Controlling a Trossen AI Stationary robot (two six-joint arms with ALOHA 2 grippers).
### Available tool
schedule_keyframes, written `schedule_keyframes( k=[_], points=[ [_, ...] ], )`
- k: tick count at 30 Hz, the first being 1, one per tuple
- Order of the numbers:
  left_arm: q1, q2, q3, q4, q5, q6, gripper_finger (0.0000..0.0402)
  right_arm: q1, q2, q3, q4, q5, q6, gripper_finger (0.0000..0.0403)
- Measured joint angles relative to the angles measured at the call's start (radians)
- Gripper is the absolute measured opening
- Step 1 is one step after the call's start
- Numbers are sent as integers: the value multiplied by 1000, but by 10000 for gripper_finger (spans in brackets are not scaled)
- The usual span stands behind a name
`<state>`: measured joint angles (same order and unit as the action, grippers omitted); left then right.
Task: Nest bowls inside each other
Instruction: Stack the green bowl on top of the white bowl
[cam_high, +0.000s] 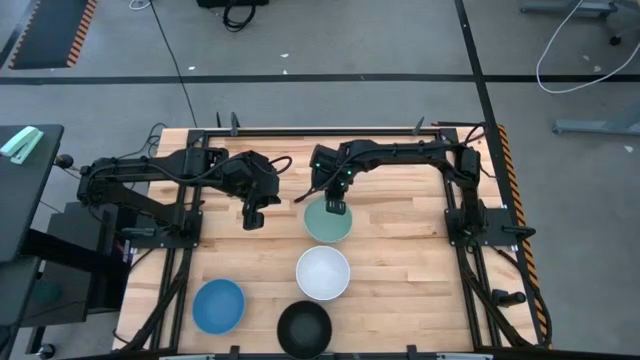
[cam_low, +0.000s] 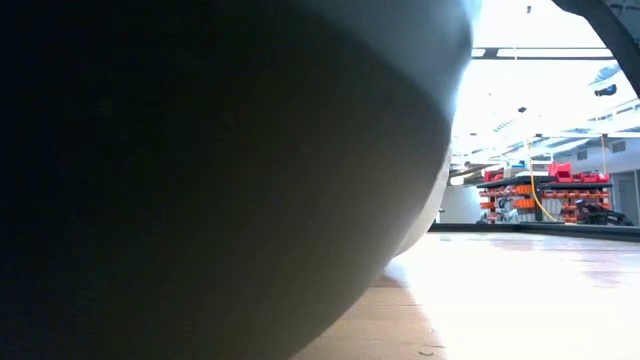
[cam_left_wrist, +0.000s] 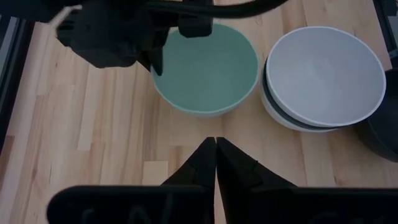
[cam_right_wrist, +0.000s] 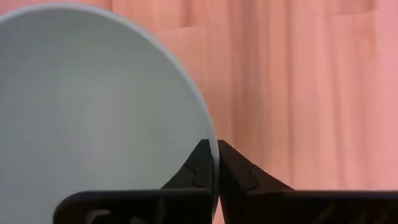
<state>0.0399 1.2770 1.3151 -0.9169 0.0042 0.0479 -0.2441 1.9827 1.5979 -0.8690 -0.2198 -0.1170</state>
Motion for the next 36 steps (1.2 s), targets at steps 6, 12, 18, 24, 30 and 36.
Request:
schedule_keyframes(
  k=[6, 12, 18, 24, 30, 36],
  points=[
    [0, 0, 0, 0, 0, 16, 10, 26, 0, 125, -133, 79, -10, 7],
    [0, 0, 0, 0, 0, 17, 24, 102, 0, 288, -239, 89, -5, 7],
    [3, 0, 0, -9, -30, 43, 18, 204, 0, 430, -328, 89, 54, 7],
    [3, 0, 0, -18, -62, 43, 10, 322, 0, 475, -382, 88, 119, 7],
    [3, 0, 0, -18, -64, 42, 23, 422, 0, 451, -380, 84, 155, 7],
    [3, 0, 0, -18, -64, 35, 22, 457, 0, 367, -313, 63, 167, 7]
  ],
)
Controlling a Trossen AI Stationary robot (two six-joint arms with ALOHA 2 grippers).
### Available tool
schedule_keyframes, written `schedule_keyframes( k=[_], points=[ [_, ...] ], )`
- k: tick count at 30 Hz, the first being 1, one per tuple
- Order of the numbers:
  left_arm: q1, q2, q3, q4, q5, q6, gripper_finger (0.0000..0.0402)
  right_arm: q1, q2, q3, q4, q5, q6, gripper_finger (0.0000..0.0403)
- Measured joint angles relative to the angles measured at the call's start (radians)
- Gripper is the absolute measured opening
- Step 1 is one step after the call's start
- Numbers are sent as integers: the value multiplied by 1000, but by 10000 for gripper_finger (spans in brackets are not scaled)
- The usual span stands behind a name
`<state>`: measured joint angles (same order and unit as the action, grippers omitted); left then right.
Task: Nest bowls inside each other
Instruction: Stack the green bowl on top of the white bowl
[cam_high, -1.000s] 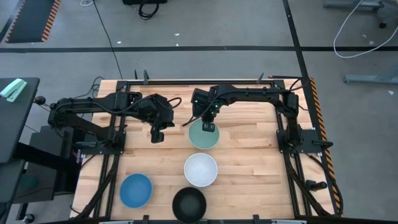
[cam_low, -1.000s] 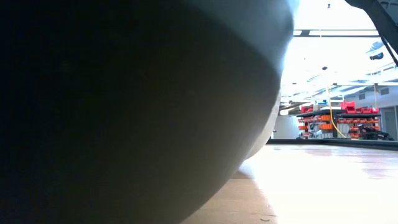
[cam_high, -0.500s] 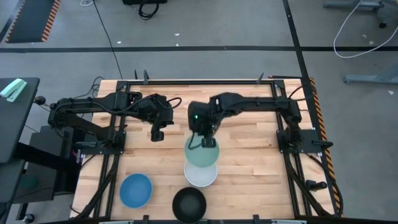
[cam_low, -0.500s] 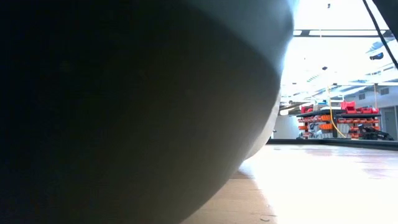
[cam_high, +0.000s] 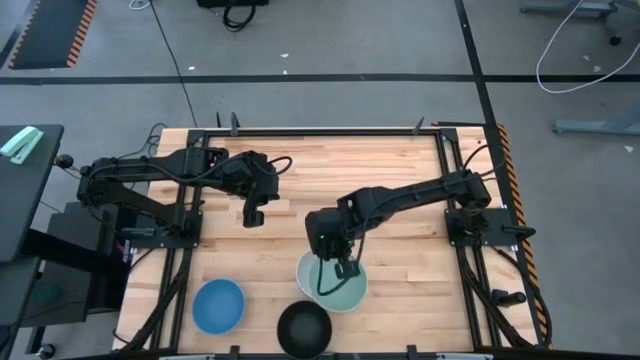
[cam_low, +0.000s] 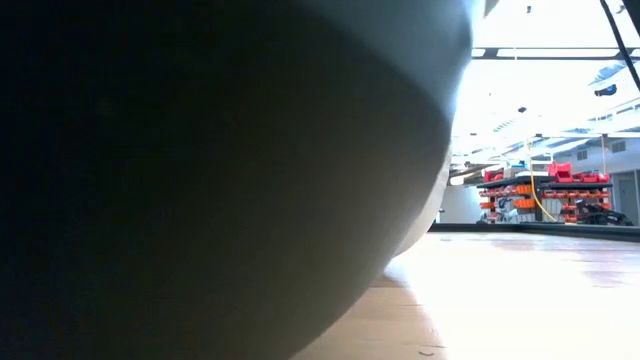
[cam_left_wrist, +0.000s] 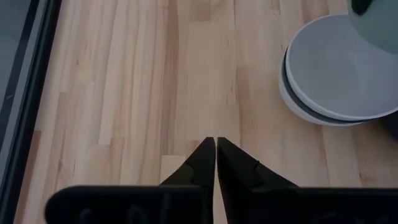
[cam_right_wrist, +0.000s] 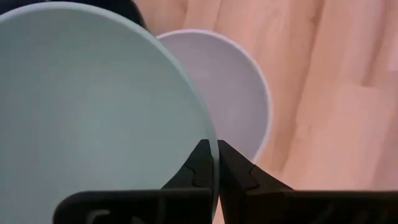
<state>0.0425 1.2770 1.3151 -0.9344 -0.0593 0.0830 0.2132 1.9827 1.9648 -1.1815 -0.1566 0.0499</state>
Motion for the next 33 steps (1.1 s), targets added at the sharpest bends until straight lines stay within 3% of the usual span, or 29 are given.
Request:
schedule_keyframes(
  k=[11, 25, 33],
  points=[
    [0, 0, 0, 0, 0, -1, 19, -103, 0, -188, 170, -39, -51, 7],
    [0, 0, 0, 0, 0, -2, 10, -99, 0, -205, 203, -81, -32, 7],
    [0, 0, 0, 1, 0, -16, 26, -94, 0, -205, 197, -77, -29, 7]
  ],
)
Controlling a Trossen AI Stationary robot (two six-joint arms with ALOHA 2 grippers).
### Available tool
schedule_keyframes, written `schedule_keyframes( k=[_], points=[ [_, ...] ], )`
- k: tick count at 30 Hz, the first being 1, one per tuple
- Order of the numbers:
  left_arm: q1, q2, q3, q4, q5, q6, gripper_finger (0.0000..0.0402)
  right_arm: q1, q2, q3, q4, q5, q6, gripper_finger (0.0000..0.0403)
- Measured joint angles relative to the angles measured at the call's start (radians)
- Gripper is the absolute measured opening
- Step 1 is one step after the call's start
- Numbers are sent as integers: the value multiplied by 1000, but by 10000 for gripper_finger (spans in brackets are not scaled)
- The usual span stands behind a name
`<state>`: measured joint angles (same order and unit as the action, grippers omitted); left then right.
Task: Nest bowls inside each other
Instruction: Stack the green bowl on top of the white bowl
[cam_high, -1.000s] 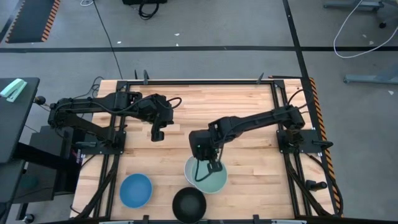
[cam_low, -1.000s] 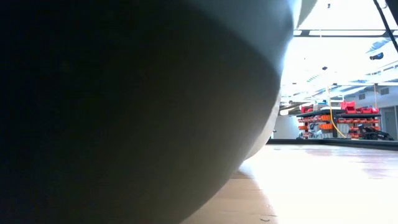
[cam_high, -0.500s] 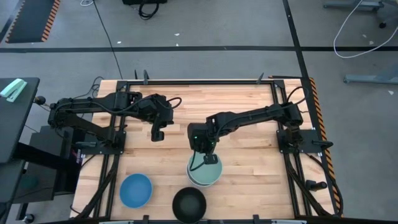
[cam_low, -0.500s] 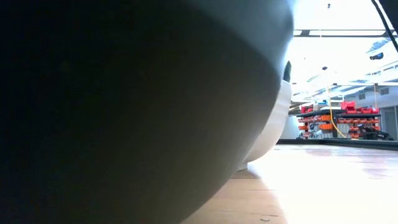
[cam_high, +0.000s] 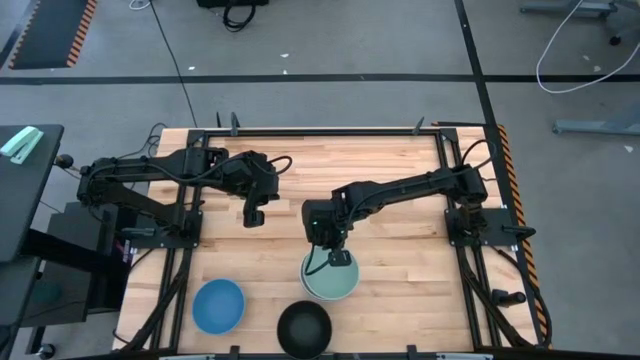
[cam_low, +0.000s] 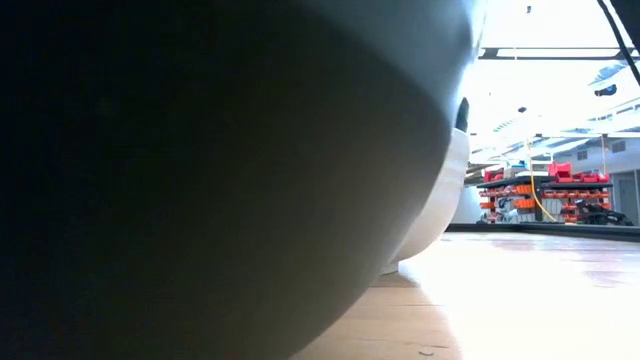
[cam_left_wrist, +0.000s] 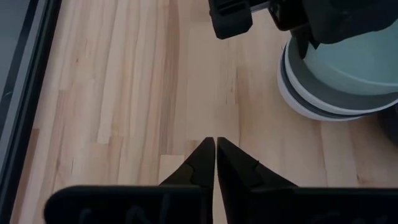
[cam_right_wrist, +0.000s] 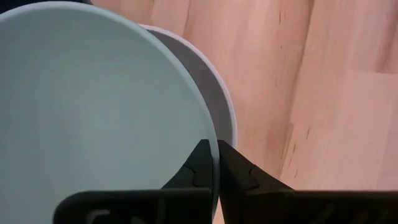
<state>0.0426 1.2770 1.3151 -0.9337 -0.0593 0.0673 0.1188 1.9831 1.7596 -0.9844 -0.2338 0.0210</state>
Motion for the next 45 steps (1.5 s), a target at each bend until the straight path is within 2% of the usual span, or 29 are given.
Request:
schedule_keyframes(
  k=[10, 18, 28, 38, 45],
  points=[
    [0, 0, 0, 0, 0, 2, 10, -25, 0, -1, 12, 25, -23, 7],
    [0, 0, 0, 2, 0, 4, 26, -35, 0, -114, 100, 1, -33, 7],
    [0, 0, 0, 10, 0, 5, 10, -37, -1, -119, 113, -11, -33, 7],
    [0, 0, 0, 10, 0, 5, 25, -107, 1, -118, 113, 8, -48, 7],
    [0, 0, 0, 10, 0, 5, 13, -158, 1, -117, 113, 19, -67, 7]
  ],
)
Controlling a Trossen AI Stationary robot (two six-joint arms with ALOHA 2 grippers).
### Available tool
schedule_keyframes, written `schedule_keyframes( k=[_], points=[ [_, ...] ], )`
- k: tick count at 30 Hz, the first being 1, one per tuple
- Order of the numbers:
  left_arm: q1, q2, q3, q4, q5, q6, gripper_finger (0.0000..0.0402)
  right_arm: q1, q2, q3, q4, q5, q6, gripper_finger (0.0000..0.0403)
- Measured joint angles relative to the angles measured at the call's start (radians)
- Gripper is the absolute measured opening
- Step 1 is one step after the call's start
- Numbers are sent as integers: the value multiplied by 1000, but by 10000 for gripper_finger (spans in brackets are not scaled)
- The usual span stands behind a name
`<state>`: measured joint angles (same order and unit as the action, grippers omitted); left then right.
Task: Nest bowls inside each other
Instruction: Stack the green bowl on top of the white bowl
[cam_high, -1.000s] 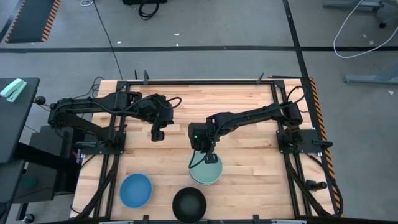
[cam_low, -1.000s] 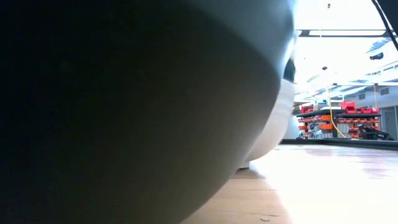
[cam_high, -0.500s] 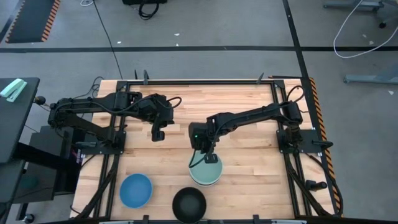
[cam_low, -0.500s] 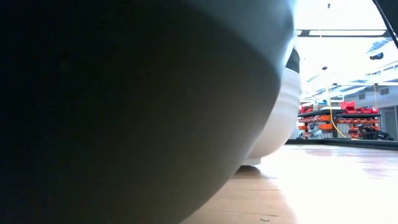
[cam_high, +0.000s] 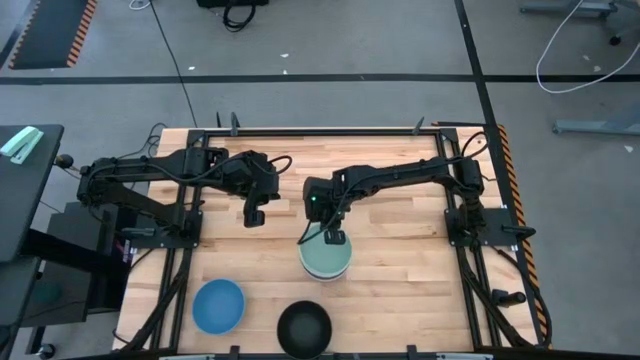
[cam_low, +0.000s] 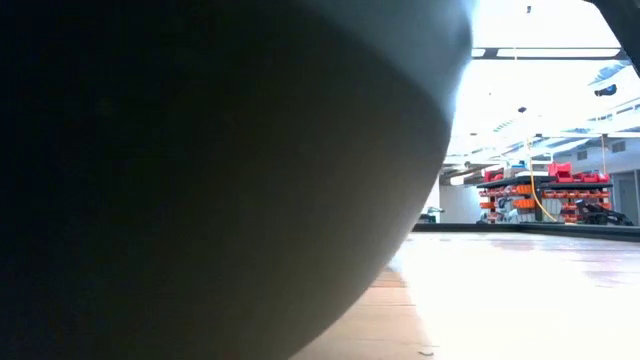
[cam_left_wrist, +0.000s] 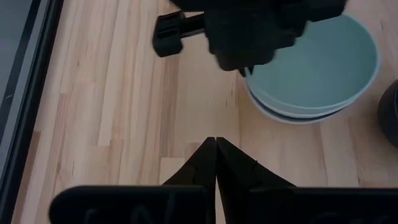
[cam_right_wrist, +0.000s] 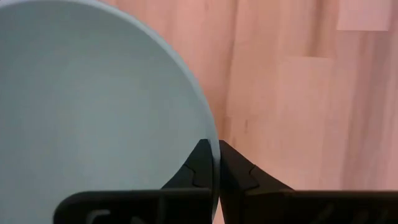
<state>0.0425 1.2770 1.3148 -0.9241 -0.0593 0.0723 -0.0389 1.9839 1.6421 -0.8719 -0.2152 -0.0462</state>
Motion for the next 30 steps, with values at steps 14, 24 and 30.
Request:
schedule_keyframes(
  k=[14, 24, 30],
  points=[
    [0, 0, 0, 0, 0, 0, 18, -95, -3, 2, 3, 58, -33, 7],
    [0, 0, 0, 0, 0, 0, 18, -142, -3, 2, 2, 62, -35, 7],
    [0, 0, 0, 0, 0, 0, 26, -129, 0, 19, -42, 17, -24, 7]
  ],
)
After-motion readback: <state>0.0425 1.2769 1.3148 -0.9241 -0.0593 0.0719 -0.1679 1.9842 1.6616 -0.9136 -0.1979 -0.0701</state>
